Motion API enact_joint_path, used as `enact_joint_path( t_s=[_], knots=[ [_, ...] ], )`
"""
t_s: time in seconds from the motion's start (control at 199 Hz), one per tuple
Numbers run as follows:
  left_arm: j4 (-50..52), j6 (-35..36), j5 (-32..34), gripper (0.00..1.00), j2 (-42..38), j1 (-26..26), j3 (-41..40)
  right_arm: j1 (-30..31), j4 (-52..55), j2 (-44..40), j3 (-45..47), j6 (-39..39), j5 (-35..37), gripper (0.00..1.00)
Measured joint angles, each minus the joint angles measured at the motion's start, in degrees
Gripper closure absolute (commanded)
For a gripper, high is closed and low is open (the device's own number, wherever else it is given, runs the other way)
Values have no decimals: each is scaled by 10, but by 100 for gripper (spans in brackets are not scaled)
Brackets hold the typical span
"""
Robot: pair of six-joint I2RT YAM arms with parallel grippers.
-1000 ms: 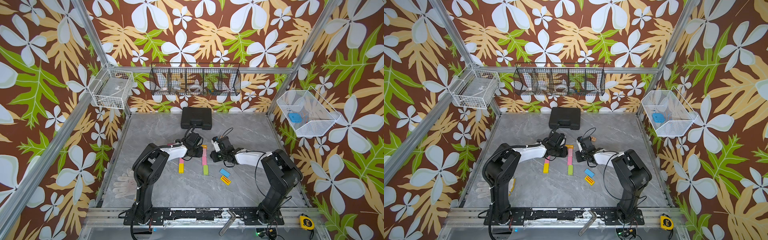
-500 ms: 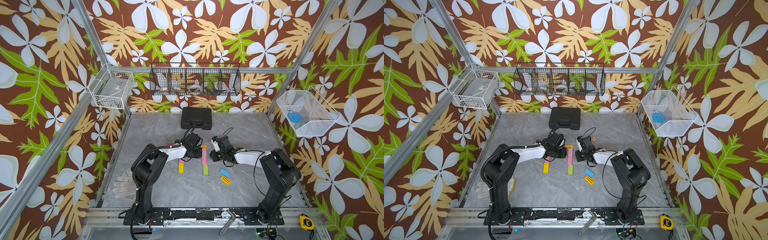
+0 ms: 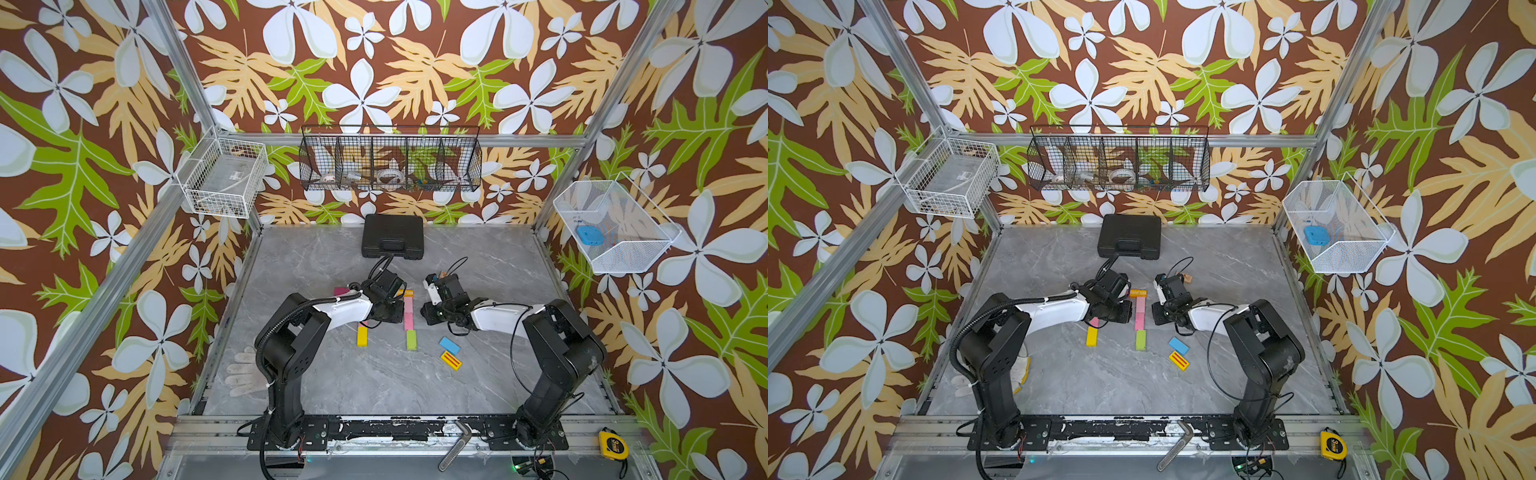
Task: Assemble the number 7 with building blocks
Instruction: Adjust the building block at the center of the board.
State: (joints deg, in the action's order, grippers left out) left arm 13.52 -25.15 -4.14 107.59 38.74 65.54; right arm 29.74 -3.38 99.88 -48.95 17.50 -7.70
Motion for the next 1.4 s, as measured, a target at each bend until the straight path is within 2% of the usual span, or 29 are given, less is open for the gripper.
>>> enact_joint_path(
  t_s=[0.451,1.404],
  knots=[
    [8,2,-16,75,0,15,-11,2,-6,-85,104,-9,-44,69],
    [1,2,-22,73,5,16,-7,2,-16,-96,118,-1,-59,69]
  ],
)
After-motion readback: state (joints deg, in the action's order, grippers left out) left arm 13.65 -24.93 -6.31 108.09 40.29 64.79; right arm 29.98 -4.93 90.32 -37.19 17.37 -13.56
